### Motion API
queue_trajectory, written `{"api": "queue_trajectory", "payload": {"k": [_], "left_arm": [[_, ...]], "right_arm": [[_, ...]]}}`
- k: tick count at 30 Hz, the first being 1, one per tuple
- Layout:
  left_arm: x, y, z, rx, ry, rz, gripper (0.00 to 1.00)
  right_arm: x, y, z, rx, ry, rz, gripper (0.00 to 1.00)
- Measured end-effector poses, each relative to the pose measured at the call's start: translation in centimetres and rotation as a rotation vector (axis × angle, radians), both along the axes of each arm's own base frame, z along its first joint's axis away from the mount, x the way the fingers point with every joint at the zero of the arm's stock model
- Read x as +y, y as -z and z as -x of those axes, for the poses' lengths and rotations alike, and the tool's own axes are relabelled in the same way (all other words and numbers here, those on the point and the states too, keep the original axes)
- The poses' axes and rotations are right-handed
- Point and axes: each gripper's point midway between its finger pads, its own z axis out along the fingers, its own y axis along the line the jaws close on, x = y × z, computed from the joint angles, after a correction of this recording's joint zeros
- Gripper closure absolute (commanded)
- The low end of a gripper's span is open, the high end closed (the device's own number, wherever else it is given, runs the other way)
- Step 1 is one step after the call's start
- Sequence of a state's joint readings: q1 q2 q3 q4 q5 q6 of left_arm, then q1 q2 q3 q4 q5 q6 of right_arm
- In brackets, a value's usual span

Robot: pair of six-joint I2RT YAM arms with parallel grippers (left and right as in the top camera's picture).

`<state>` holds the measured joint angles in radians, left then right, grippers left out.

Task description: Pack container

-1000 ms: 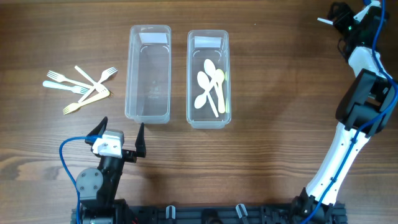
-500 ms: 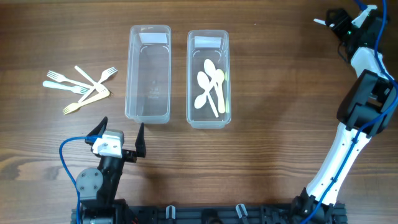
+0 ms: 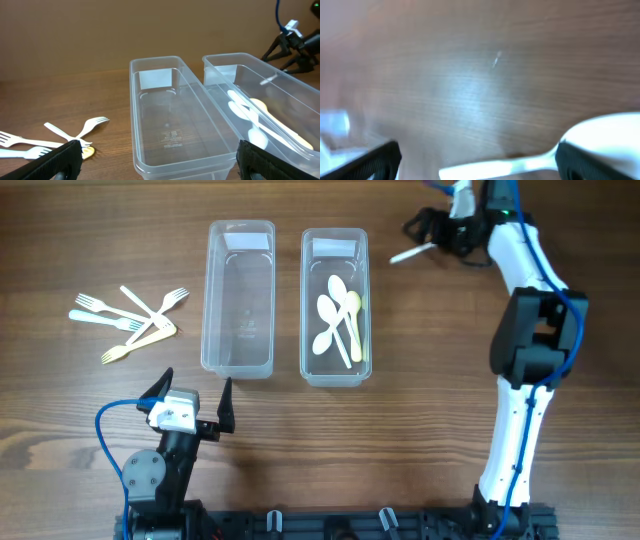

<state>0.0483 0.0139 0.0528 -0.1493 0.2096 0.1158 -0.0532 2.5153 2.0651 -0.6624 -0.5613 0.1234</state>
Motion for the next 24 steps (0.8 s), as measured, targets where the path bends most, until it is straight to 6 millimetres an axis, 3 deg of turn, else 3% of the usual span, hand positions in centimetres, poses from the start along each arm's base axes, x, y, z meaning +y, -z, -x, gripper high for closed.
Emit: {"api": "queue_trajectory", "payload": {"k": [3, 7, 9, 16, 24], "left_arm": [[0.0, 0.0, 0.0, 0.0, 0.0, 0.0, 0.0], [0.0, 0.0, 0.0, 0.0, 0.0, 0.0, 0.0], [0.0, 0.0, 0.0, 0.0, 0.0, 0.0, 0.0], [0.0, 0.0, 0.0, 0.0, 0.0, 0.0, 0.0], [0.0, 0.0, 0.0, 0.001, 0.0, 0.0, 0.0]], "right_arm": [[1.4, 0.4, 4.1, 0.16, -0.05, 0.082, 0.0], [0.6, 0.8, 10.1, 0.409, -0.081, 0.122, 0.0], [0.0, 0.9, 11.6, 0.475, -0.081, 0.145, 0.0], [-0.5, 1.2, 11.6, 0.465, -0.08, 0.174, 0.0], [-0.8, 1.0, 9.9, 0.392, -0.073, 0.164, 0.0]]}}
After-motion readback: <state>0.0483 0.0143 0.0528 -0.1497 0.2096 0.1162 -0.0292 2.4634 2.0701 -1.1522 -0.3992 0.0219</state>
